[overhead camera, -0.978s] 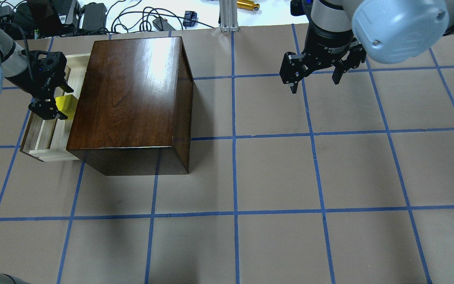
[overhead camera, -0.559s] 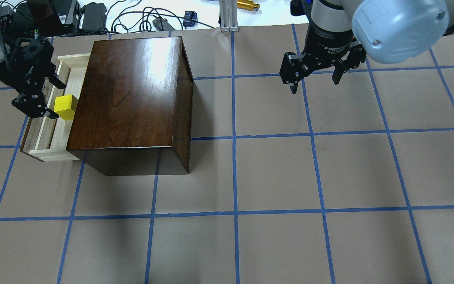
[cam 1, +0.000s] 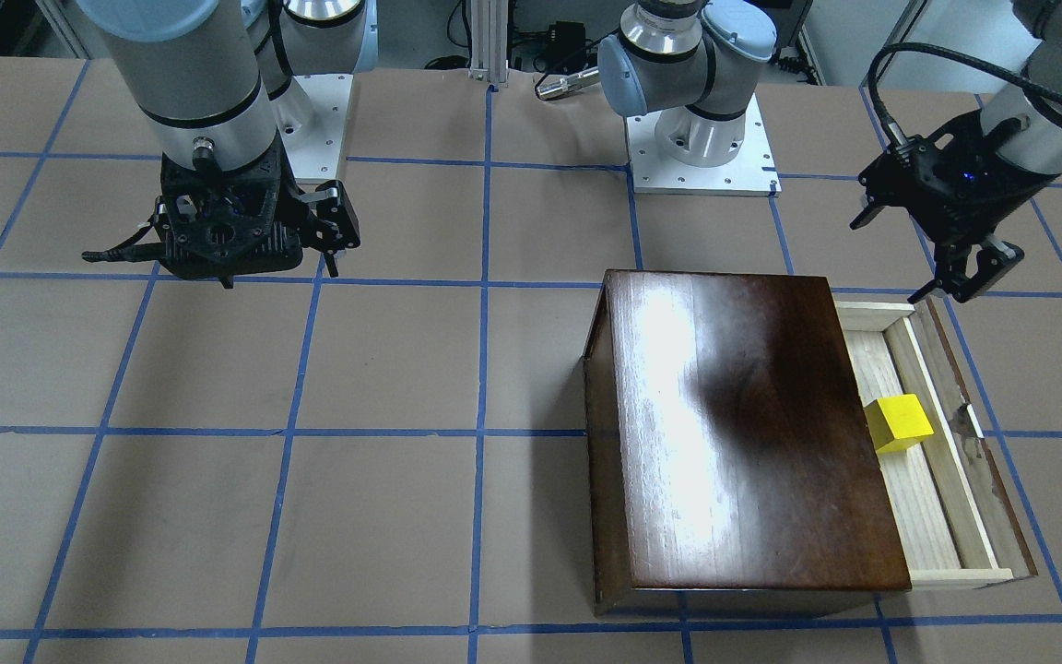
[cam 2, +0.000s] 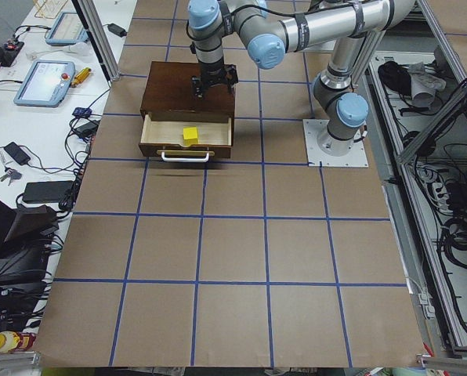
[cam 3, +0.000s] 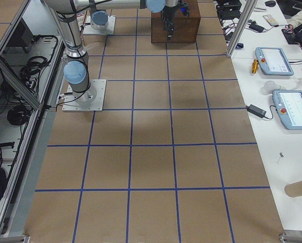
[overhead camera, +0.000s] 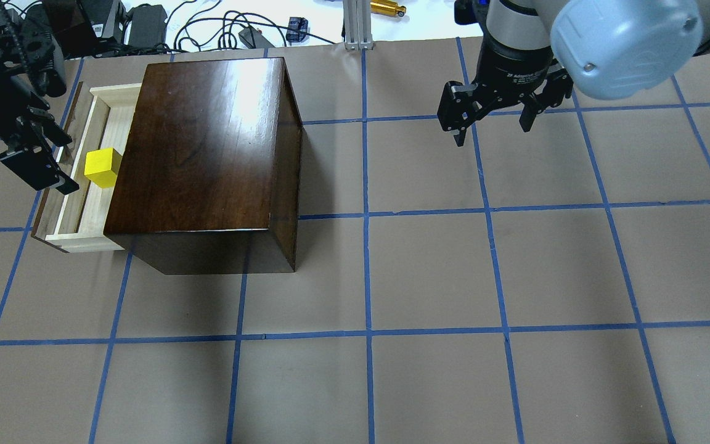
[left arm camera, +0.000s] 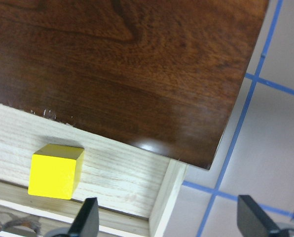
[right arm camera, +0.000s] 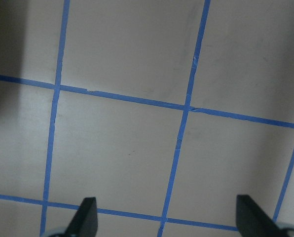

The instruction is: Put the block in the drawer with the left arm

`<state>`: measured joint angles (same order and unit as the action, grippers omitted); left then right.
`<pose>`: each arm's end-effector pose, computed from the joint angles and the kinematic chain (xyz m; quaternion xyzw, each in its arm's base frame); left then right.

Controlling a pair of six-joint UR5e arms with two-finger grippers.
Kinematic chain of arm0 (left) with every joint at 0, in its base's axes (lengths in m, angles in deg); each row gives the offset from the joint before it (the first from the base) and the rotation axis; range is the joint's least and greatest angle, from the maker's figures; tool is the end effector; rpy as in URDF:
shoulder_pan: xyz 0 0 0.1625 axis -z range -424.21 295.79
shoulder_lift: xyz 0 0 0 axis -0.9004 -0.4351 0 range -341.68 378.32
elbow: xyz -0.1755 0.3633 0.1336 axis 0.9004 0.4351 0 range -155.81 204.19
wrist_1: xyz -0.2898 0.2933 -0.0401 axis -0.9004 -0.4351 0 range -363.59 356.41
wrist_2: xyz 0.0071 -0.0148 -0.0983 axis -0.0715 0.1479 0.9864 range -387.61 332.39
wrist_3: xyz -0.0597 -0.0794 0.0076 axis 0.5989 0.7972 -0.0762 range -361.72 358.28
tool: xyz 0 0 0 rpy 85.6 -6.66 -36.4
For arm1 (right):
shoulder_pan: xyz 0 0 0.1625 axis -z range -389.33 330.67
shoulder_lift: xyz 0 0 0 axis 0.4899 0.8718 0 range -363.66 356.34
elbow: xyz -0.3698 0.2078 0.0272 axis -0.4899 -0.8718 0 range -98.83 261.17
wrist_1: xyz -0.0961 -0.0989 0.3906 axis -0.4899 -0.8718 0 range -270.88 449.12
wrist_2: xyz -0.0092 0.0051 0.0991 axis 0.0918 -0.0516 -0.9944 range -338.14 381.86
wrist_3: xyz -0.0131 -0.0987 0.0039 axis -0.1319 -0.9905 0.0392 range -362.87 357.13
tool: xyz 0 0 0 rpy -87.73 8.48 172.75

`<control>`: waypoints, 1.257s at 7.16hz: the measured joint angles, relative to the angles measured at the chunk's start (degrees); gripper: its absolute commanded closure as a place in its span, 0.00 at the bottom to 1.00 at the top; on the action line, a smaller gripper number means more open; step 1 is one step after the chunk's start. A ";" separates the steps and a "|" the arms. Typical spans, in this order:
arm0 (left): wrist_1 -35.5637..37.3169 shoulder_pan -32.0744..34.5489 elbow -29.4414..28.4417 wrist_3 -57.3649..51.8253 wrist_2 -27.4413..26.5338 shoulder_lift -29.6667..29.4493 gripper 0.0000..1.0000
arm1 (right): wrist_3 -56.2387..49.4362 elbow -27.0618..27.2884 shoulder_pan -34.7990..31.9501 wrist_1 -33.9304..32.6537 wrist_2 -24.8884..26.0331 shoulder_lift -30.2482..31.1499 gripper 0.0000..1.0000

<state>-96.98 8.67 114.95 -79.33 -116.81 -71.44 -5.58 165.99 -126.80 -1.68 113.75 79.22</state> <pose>0.0135 -0.5013 0.4778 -0.5032 -0.8635 -0.0180 0.0299 0.1995 -0.5207 0.4695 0.0888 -0.9959 -0.0092 0.0169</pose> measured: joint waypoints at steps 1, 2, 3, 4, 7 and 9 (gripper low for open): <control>0.06 2.92 0.03 9.35 -1.08 1.00 0.00 | 0.02 0.00 0.00 0.00 -0.02 0.00 0.00; 0.30 5.80 -0.10 20.23 -1.82 1.66 0.00 | 0.02 0.00 0.00 0.00 -0.04 0.00 0.00; 0.40 8.67 -0.22 30.98 -2.41 1.93 0.00 | 0.03 0.00 0.00 0.00 -0.05 0.00 0.00; 0.47 12.01 -0.16 40.00 -3.48 1.86 0.00 | 0.01 0.00 0.00 0.00 -0.04 0.00 0.00; 1.17 18.52 -0.46 67.89 -5.05 1.43 0.00 | -0.02 0.00 0.00 0.00 -0.03 0.00 0.00; 1.97 17.95 -0.71 74.03 -4.77 1.63 0.00 | -0.02 0.00 0.00 0.00 -0.02 0.00 0.00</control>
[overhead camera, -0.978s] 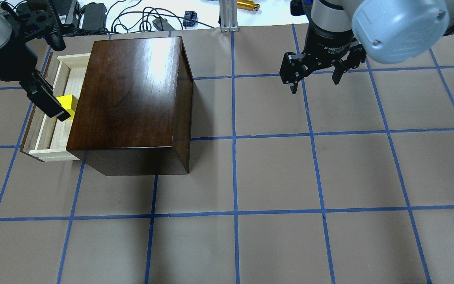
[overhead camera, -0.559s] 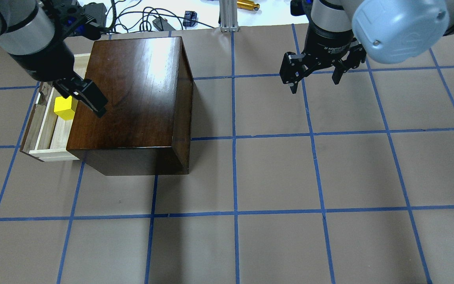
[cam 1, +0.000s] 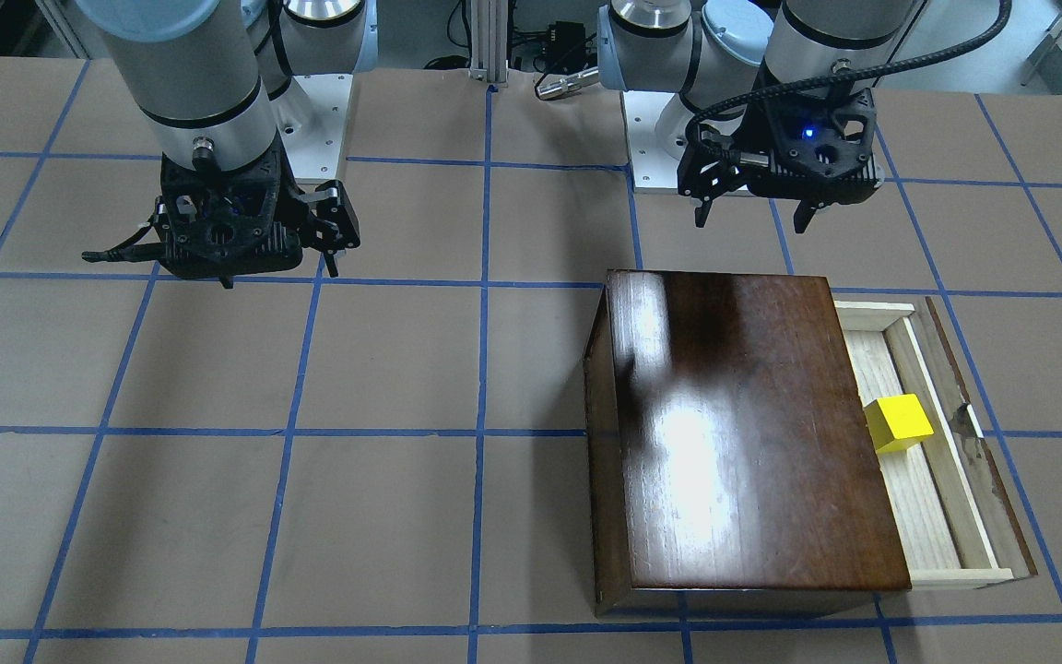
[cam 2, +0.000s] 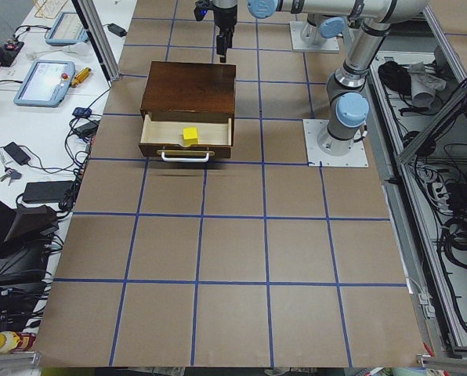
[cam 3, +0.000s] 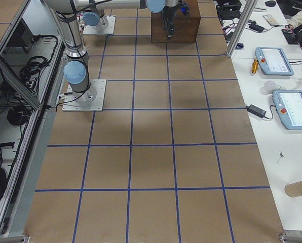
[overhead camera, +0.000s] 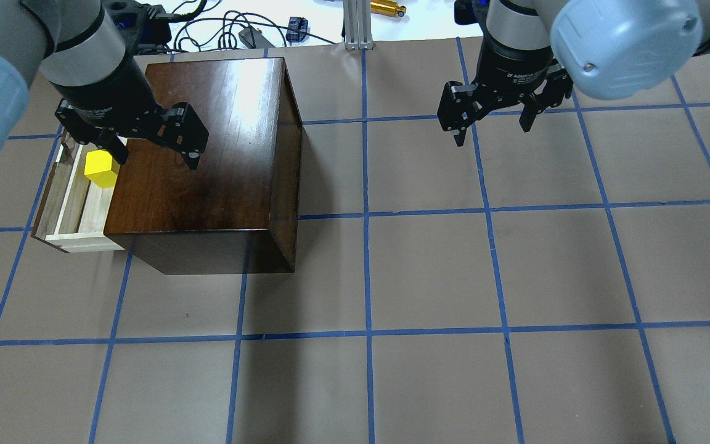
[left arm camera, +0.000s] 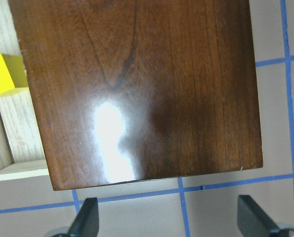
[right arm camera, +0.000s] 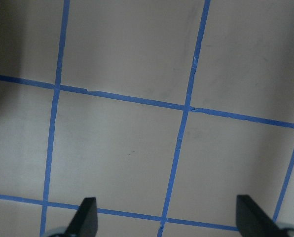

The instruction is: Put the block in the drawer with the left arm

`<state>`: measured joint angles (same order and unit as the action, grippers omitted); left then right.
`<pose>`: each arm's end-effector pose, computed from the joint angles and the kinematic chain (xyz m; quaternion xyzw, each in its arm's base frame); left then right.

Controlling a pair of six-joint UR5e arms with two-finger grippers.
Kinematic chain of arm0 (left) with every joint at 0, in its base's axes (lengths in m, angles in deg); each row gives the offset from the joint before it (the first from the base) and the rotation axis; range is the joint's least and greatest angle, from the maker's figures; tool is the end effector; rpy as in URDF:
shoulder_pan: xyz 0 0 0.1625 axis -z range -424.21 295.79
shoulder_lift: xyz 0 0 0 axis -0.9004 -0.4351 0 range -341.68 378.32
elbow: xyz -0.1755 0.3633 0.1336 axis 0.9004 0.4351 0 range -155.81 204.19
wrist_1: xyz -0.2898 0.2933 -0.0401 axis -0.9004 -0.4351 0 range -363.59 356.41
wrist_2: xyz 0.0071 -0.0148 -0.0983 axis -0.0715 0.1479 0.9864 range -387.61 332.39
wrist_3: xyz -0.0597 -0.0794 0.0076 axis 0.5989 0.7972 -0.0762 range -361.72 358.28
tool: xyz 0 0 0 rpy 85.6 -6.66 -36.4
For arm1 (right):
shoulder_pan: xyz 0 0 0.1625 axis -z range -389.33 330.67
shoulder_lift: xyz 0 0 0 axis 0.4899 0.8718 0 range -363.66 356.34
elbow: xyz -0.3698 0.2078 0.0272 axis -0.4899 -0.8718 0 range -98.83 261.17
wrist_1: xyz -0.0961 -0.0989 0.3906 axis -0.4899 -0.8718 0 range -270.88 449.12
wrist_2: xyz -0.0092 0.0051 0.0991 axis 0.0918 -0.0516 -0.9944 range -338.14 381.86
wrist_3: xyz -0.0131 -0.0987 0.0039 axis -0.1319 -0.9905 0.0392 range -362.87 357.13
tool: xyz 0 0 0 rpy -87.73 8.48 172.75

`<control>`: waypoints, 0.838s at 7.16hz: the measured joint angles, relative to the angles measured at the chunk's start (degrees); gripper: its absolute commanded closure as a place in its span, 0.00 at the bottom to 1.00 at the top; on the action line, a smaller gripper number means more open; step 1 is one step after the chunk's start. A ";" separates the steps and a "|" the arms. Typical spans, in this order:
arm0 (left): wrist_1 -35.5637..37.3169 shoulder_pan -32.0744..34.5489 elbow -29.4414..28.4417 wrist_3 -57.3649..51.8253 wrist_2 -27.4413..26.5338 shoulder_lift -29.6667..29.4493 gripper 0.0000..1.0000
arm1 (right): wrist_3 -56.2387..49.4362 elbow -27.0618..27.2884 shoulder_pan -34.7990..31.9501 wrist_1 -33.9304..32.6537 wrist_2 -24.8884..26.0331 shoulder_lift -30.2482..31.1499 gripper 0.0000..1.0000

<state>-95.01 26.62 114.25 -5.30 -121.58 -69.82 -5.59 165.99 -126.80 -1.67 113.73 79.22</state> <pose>-0.1333 -0.4767 0.5009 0.0384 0.9987 -0.0024 0.0346 0.1995 -0.5207 0.4694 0.0889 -0.9959 -0.0093 0.0167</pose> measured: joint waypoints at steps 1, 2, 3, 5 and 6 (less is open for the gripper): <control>0.85 -0.21 -0.06 1.95 0.05 0.00 0.00 | 0.00 0.00 0.00 0.00 0.01 0.00 0.00; 1.38 -0.32 -0.22 3.63 0.22 -0.08 0.00 | 0.02 0.00 0.00 0.00 0.02 0.00 0.00; 1.56 -0.41 -0.47 4.31 0.75 -0.23 0.00 | 0.04 0.00 0.00 0.00 0.02 0.00 0.00; 1.54 -0.53 -0.75 4.47 3.44 -0.41 0.00 | 0.01 0.00 0.00 0.00 0.06 0.00 0.00; 1.40 -0.53 -0.75 4.30 4.04 -0.37 0.00 | 0.02 0.00 0.00 0.00 0.06 0.00 0.00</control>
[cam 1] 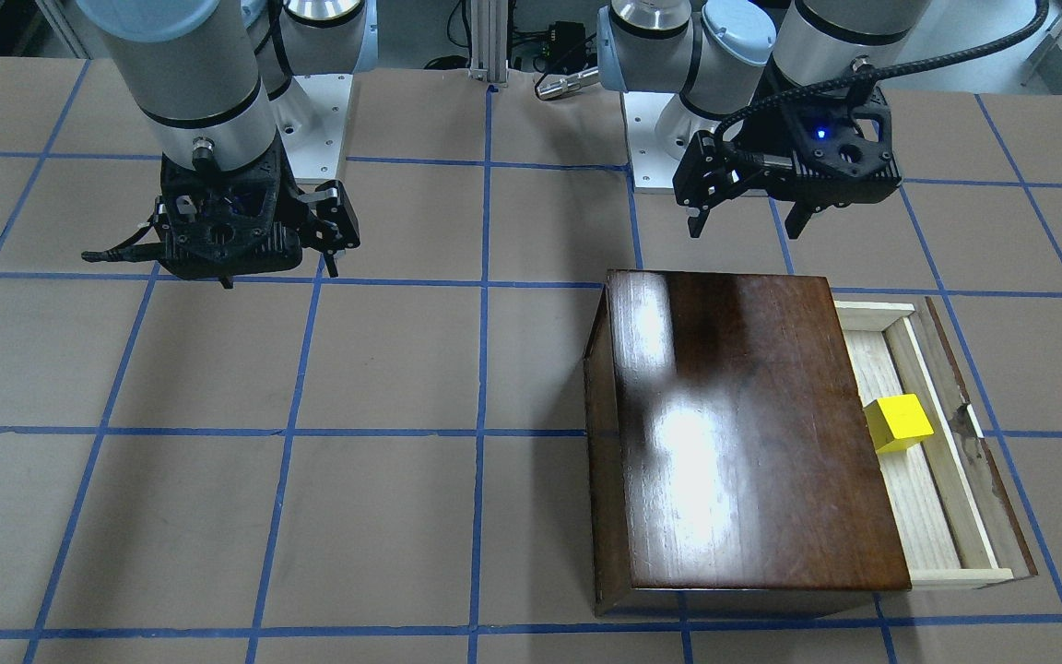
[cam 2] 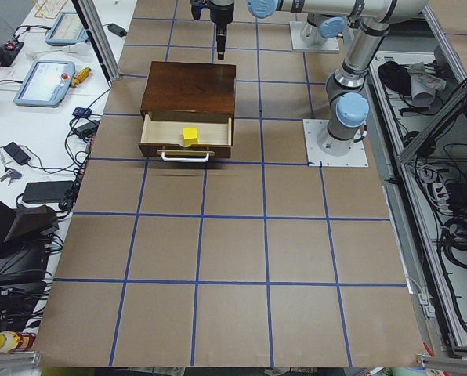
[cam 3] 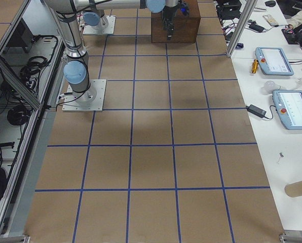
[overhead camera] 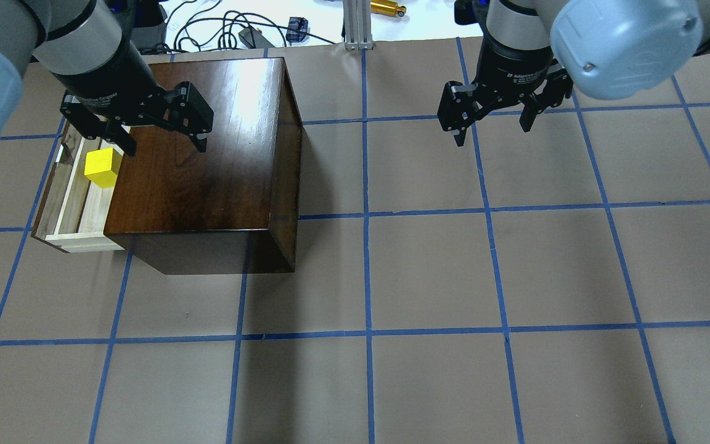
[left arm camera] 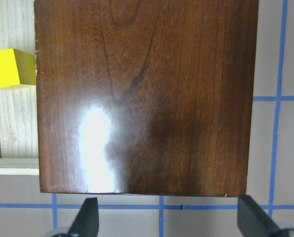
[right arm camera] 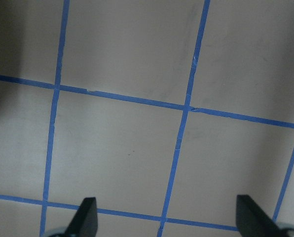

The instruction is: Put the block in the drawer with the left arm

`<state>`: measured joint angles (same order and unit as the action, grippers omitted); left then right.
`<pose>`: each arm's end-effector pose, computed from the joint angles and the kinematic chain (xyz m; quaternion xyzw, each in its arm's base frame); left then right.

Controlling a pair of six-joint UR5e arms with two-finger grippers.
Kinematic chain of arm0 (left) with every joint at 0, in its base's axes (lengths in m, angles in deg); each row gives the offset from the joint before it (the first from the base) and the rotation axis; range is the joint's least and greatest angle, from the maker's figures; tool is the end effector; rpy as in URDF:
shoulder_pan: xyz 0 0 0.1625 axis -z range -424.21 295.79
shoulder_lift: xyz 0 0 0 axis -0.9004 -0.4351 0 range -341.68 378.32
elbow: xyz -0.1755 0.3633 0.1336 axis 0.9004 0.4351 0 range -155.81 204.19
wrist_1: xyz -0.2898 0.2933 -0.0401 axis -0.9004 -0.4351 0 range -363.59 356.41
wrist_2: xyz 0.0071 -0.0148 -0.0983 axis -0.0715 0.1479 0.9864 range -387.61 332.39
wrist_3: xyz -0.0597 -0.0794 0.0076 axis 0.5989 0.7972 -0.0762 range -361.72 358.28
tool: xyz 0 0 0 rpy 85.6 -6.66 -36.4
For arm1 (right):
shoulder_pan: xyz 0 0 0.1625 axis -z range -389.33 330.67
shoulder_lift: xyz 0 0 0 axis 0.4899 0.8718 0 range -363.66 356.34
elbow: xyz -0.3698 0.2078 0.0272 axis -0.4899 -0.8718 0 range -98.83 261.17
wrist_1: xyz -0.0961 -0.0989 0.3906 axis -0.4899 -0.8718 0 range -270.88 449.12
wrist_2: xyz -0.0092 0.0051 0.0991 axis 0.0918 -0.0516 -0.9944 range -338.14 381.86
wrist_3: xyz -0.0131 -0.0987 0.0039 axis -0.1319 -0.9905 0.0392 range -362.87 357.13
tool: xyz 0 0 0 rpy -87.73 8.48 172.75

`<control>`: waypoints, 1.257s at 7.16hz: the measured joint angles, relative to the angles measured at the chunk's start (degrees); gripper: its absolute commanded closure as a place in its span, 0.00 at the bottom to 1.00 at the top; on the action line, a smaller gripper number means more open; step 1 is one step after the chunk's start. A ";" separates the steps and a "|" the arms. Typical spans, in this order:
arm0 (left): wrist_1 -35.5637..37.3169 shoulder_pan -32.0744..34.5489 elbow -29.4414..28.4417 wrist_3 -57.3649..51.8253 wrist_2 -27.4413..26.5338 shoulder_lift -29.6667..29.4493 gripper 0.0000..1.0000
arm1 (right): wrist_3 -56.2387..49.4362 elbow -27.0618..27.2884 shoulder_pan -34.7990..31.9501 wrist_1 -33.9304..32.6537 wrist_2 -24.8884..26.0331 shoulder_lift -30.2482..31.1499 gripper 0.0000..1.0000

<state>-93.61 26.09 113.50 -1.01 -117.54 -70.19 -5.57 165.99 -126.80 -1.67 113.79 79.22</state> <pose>-0.1359 -0.4835 0.5065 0.0035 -0.9998 0.0188 0.0009 0.1994 -0.5207 0.4694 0.0887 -0.9959 -0.0093 0.0173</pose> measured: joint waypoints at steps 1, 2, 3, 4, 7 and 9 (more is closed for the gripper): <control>-0.12 0.02 0.11 -0.16 0.20 0.17 0.00 | 0.04 0.00 0.00 0.00 0.00 0.01 0.00; -0.20 0.03 0.29 -0.28 0.25 0.36 0.00 | 0.04 0.00 0.00 0.00 0.00 0.00 0.00; -0.21 0.02 0.42 -0.36 0.25 0.46 0.00 | 0.01 0.00 0.00 0.00 0.00 0.00 0.00; -0.18 0.03 0.54 -0.41 0.24 0.50 0.00 | 0.01 0.00 0.00 0.00 0.00 0.00 0.00; -0.16 0.00 0.52 -0.45 0.35 0.65 0.00 | 0.06 0.00 0.00 0.00 -0.05 0.00 0.00; -0.12 -0.01 0.40 -0.45 0.42 0.72 0.00 | 0.03 0.00 0.00 0.00 -0.06 0.00 0.00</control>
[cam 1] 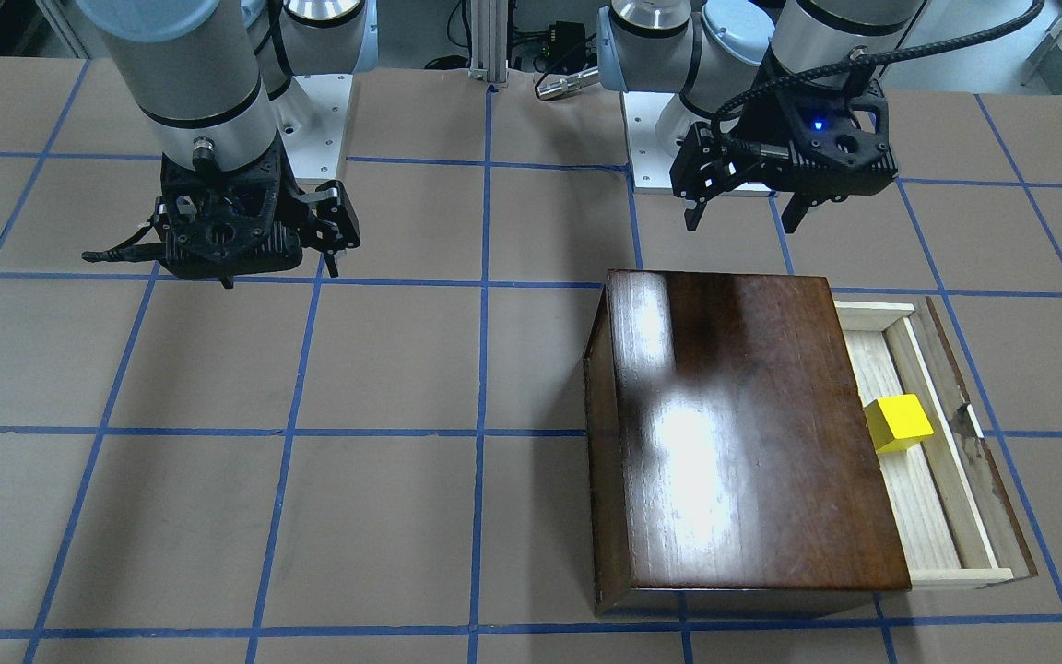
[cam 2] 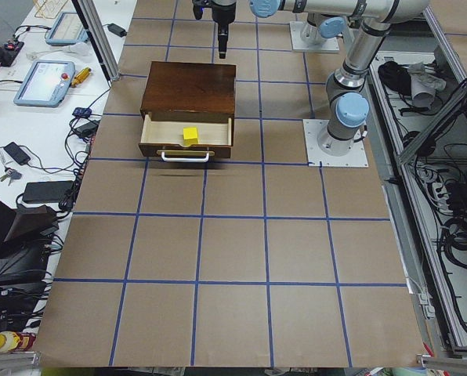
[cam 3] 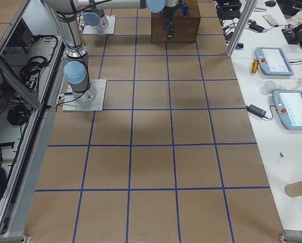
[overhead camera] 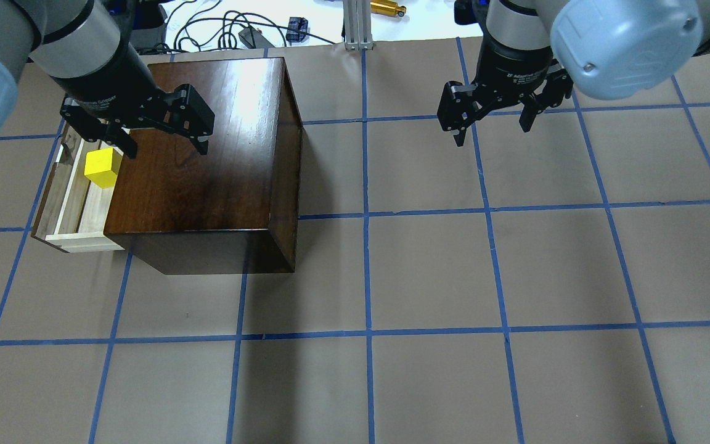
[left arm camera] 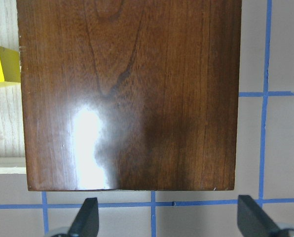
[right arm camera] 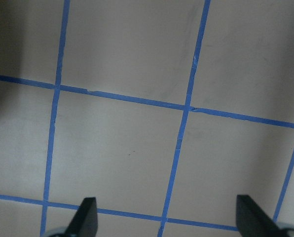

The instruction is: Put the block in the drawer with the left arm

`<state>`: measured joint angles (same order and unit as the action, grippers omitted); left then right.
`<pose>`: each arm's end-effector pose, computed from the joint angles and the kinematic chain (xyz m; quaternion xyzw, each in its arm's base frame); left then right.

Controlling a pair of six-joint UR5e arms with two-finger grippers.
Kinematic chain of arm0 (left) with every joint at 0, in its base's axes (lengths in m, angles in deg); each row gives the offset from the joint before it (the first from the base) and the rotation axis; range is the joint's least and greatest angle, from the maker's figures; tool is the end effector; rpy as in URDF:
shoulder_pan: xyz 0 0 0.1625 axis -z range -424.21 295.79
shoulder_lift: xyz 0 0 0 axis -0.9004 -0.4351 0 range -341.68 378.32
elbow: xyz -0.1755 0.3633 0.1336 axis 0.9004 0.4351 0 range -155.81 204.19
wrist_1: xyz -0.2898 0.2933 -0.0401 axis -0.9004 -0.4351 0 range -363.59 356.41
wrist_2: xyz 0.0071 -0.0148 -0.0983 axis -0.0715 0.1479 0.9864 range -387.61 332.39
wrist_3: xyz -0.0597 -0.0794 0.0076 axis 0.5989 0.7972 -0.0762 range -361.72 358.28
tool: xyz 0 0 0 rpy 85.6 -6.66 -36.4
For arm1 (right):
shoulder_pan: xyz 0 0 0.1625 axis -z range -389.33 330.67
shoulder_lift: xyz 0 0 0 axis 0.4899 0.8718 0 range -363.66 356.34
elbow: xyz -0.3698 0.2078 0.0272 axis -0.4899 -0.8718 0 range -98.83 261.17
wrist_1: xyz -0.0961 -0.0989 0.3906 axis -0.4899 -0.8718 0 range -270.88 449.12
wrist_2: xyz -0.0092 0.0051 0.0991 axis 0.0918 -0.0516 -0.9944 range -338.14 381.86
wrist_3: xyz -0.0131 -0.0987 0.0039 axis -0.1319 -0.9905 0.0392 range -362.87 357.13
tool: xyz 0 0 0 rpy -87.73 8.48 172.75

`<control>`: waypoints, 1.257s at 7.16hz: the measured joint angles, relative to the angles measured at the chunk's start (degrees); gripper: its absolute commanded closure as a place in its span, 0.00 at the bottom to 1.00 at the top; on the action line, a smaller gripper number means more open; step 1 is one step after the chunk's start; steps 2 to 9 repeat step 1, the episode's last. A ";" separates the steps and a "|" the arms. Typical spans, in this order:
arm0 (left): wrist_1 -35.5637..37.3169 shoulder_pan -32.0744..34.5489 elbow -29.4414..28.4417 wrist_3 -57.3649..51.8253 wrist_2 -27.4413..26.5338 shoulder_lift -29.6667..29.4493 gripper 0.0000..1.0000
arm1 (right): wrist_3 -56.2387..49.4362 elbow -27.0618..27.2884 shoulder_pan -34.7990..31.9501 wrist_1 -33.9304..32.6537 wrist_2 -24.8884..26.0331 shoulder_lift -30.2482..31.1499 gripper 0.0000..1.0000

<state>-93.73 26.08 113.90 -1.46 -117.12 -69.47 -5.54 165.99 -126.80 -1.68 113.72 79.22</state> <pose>-0.1365 -0.4784 0.5089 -0.0004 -0.9998 0.0205 0.0044 0.1995 -0.5207 0.4695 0.0885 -0.9959 -0.0092 0.0166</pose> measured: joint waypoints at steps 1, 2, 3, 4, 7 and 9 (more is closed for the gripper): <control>-0.04 -0.02 -0.03 0.00 0.02 0.04 0.00 | 0.01 0.00 0.00 0.00 0.02 0.00 0.00; -0.04 -0.02 -0.03 0.00 0.02 0.04 0.00 | 0.01 0.00 0.00 0.00 0.02 0.00 0.00; -0.04 -0.02 -0.03 0.00 0.02 0.04 0.00 | 0.01 0.00 0.00 0.00 0.02 0.00 0.00; -0.04 -0.02 -0.03 0.00 0.02 0.04 0.00 | 0.01 0.00 0.00 0.00 0.02 0.00 0.00; -0.04 -0.02 -0.03 0.00 0.02 0.04 0.00 | 0.01 0.00 0.00 0.00 0.02 0.00 0.00; -0.04 -0.02 -0.03 0.00 0.02 0.04 0.00 | 0.01 0.00 0.00 0.00 0.02 0.00 0.00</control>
